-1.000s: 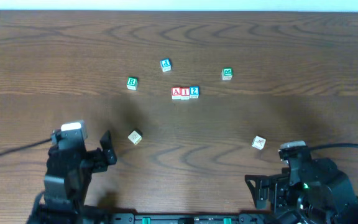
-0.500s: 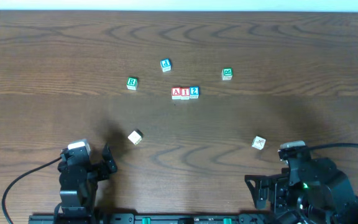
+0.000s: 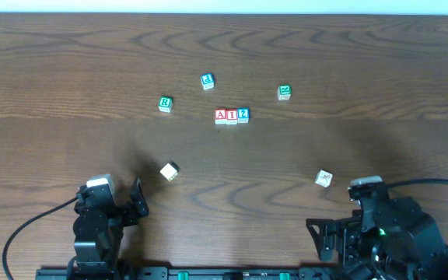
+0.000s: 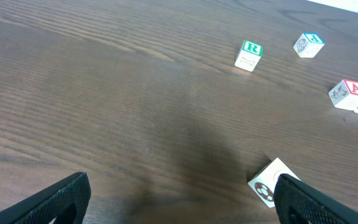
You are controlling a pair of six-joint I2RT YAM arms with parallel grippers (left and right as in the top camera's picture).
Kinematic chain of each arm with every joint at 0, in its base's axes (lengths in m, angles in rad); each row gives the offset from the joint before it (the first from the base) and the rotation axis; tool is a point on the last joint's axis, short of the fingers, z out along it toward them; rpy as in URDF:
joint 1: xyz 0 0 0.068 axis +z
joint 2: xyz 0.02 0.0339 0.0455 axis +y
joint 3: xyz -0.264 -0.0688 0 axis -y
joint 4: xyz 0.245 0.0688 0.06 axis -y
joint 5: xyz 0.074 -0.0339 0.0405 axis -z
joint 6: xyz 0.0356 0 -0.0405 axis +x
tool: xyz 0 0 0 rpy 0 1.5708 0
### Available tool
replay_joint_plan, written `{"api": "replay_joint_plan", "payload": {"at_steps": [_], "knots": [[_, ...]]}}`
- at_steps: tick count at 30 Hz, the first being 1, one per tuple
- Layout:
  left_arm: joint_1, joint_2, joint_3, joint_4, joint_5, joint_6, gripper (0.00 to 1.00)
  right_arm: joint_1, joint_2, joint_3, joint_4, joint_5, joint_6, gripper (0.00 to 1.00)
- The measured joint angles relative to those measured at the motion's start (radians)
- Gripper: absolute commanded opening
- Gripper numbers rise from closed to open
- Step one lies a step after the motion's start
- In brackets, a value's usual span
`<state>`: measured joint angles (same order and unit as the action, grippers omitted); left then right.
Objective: Spell out Ai2
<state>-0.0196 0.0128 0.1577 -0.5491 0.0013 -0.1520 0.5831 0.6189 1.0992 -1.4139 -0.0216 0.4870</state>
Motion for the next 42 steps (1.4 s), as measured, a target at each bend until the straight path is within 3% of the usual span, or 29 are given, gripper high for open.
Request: {"api": "replay_joint_plan", "payload": {"at_steps": [17,21,27,34,42], "knots": [[0.000,0.000,0.000,0.000,0.000,0.000,0.95,0.000,0.000,0.000,0.005,0.014,-0.001,0.99],[0.000,0.000,0.000,0.000,0.001,0.000,0.96,-0.018,-0.022,-0.023,0.226,0.102,-0.018,0.99],[0.000,-0.001,0.000,0.000,0.007,0.000,0.95,-0.219,-0.306,-0.349,0.581,0.124,-0.231,0.99],[0.000,-0.002,-0.001,-0.001,0.014,0.000,0.95,-0.345,-0.541,-0.701,0.678,0.124,-0.387,0.99],[0.002,-0.002,-0.001,-0.001,0.015,0.000,0.95,-0.386,-0.602,-0.875,0.702,0.123,-0.420,0.99]]}}
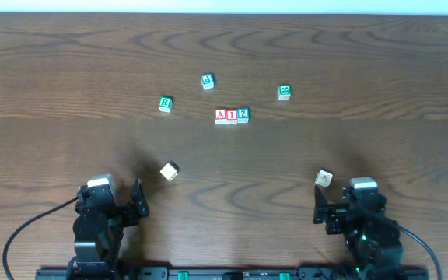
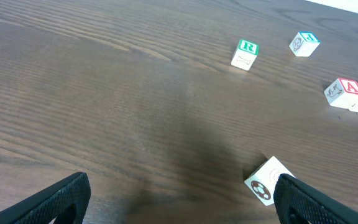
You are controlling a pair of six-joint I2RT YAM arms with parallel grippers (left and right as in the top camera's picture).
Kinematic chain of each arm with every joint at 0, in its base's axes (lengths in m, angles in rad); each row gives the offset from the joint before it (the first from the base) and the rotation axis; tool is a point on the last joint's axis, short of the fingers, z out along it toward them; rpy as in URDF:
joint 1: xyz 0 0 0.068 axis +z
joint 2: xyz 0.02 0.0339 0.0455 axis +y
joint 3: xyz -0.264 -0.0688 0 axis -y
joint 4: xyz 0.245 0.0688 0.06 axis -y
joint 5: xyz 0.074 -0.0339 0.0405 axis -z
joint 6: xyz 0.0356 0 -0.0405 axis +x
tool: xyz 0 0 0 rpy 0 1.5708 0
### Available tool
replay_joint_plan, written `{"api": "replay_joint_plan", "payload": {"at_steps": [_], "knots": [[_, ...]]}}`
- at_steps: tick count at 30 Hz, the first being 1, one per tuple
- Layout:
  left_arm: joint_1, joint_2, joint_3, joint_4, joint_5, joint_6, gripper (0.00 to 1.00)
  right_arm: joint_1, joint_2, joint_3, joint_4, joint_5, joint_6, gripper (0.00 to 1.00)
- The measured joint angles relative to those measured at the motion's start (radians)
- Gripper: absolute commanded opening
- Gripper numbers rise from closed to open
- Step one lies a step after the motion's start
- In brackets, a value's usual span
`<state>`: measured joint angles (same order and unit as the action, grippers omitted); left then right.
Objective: Spell out Ai2
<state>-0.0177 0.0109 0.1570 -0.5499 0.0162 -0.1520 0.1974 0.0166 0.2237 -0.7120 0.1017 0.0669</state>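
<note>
Three blocks stand touching in a row mid-table: red A [image 1: 221,115], red I [image 1: 232,115] and blue 2 [image 1: 243,114]. In the left wrist view the row's left end [image 2: 352,93] shows at the right edge. My left gripper [image 1: 136,201] rests near the front edge, far from the row. It is open [image 2: 179,205] with bare table between its fingers [image 2: 48,202]. My right gripper [image 1: 323,210] sits at the front right, folded back beside its arm. Whether it is open or shut cannot be told from overhead.
Loose blocks lie around: green R [image 1: 165,103] [image 2: 245,54], a blue block [image 1: 207,81] [image 2: 304,44], a green block [image 1: 284,92], a white block [image 1: 169,171] [image 2: 267,182] by the left gripper's right finger, and another white block [image 1: 323,178] just beyond the right gripper.
The right arm has moved from a low, spread pose at the front right corner to a compact folded pose a little further left. The left gripper and all blocks stay as they were.
</note>
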Motion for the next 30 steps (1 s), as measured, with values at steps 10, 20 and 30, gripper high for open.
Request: {"api": "replay_joint_plan", "payload": {"at_steps": [10,20,30], "knots": [[0.001,0.000,0.000,0.000,0.000,0.000,0.95,-0.003,-0.001,-0.056,-0.008,-0.016,0.000,0.99],[0.001,0.000,0.000,0.000,0.000,0.000,0.95,-0.003,-0.002,-0.056,-0.008,-0.020,0.000,0.99],[0.001,0.000,0.000,0.000,0.000,0.000,0.95,-0.003,-0.002,-0.056,-0.008,-0.020,0.000,0.99]]}}
